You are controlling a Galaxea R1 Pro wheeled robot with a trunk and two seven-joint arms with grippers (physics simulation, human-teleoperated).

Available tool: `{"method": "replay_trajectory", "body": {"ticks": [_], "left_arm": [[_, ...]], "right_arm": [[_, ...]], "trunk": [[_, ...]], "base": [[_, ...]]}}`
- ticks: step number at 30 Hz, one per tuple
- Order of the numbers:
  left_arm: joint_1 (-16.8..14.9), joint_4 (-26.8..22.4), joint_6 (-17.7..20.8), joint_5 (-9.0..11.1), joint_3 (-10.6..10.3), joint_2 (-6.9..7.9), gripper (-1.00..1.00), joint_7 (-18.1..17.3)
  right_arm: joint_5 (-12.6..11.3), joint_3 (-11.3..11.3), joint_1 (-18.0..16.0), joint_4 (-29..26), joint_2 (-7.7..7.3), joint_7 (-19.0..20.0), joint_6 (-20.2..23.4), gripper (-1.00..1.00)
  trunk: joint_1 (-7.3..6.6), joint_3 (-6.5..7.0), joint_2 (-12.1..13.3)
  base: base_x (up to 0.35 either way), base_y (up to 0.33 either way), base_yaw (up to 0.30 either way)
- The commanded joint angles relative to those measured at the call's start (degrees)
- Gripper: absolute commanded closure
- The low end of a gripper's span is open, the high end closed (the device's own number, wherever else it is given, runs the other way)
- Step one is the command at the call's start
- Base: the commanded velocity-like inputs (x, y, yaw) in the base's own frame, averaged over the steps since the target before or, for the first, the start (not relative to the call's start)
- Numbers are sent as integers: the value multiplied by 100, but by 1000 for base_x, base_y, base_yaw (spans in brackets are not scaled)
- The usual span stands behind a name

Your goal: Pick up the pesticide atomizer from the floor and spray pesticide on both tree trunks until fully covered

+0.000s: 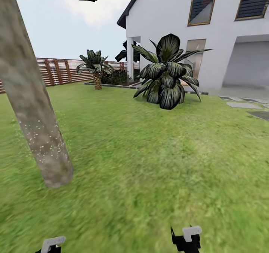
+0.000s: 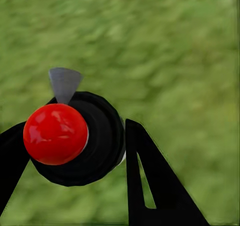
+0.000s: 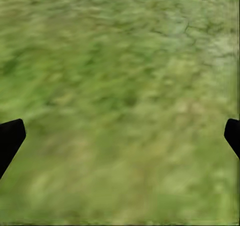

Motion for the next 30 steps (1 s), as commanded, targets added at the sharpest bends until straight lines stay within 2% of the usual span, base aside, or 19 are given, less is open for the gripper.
{"method": "replay_trajectory", "body": {"ticks": [1,20,30], "left_arm": [[-1,3,-12,56,-11,3,100,-34],[7,3,-19,47,-11,21,100,23],[7,3,-19,47,-10,21,100,32]], "right_arm": [[61,-13,-6,8,2,-51,-9,-100],[61,-16,-6,8,10,-51,-9,-100],[61,-13,-6,8,11,-51,-9,-100]], "trunk": [[-4,-5,-3],[-4,-5,-3],[-4,-5,-3]], "base": [[-266,223,-271],[-260,220,-272],[-33,24,-272]]}}
